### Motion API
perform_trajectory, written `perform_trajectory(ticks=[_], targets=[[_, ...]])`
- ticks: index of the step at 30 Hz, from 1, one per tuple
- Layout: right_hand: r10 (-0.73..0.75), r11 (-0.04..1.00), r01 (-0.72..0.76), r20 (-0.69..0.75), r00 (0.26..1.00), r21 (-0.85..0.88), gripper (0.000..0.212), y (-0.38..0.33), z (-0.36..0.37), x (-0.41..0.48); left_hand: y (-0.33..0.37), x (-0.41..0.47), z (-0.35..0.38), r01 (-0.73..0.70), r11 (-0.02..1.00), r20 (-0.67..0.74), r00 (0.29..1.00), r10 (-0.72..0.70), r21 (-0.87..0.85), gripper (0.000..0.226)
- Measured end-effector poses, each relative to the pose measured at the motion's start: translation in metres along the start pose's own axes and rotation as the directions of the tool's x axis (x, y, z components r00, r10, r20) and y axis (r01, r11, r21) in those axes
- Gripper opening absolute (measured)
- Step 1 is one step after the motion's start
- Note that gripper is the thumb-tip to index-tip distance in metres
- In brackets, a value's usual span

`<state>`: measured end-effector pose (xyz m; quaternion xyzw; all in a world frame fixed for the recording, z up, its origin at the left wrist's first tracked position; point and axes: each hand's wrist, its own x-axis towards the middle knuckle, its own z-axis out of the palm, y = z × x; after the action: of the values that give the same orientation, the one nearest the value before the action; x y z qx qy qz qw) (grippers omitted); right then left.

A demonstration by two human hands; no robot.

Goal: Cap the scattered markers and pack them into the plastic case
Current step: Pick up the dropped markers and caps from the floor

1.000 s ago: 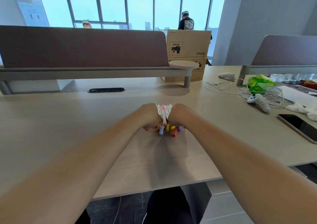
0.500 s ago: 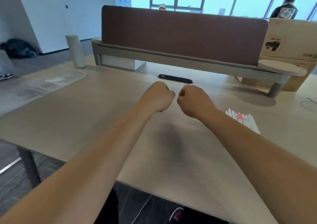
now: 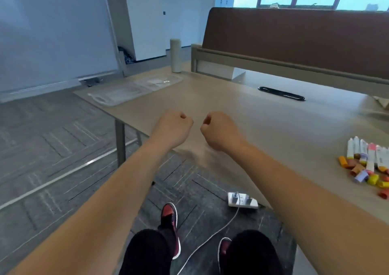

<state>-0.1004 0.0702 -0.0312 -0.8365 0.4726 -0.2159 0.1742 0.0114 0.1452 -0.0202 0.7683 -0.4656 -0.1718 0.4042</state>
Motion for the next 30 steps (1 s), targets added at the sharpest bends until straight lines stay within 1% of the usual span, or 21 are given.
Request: perform_trajectory(ticks=[4,7,11,14,17,21,24,27,30], targets=[[-0.095,0.994,0.092,0.039,0.995,0.062,0.021,-0.046,0.024,-0.042,-0.026,-0.064,-0.042,0.047,0.999,-0.098,0.994,-0.044,0.028,0.024],[-0.190,0.979,0.183,0.088,0.978,0.087,0.018,-0.085,0.043,-0.076,-0.050,-0.109,-0.072,0.082,0.995,-0.173,0.982,-0.071,0.061,0.021],[-0.279,0.958,0.264,0.150,0.948,0.114,0.018,-0.130,0.071,-0.120,-0.085,-0.156,-0.108,0.184,0.980,-0.246,0.956,-0.160,0.078,0.019],[-0.312,0.948,0.292,0.187,0.932,0.126,0.014,-0.155,0.092,-0.144,-0.107,-0.184,-0.131,0.255,0.962,-0.295,0.931,-0.218,0.096,0.018],[-0.348,0.935,0.324,0.203,0.915,0.143,0.017,-0.180,0.109,-0.163,-0.127,-0.209,-0.153,0.297,0.950,-0.324,0.912,-0.253,0.094,0.018],[-0.374,0.925,0.341,0.250,0.893,0.164,0.021,-0.211,0.131,-0.184,-0.163,-0.233,-0.179,0.347,0.936,-0.342,0.887,-0.309,0.055,0.025],[-0.389,0.921,0.358,0.287,0.875,0.156,0.022,-0.233,0.151,-0.199,-0.194,-0.247,-0.198,0.371,0.928,-0.352,0.873,-0.337,0.032,0.027],[-0.397,0.918,0.372,0.311,0.863,0.141,0.021,-0.252,0.177,-0.208,-0.226,-0.257,-0.214,0.398,0.918,-0.361,0.857,-0.369,0.007,0.024],[-0.401,0.915,0.387,0.366,0.840,0.114,0.021,-0.265,0.205,-0.207,-0.259,-0.257,-0.225,0.444,0.896,-0.366,0.829,-0.423,-0.029,0.022]])
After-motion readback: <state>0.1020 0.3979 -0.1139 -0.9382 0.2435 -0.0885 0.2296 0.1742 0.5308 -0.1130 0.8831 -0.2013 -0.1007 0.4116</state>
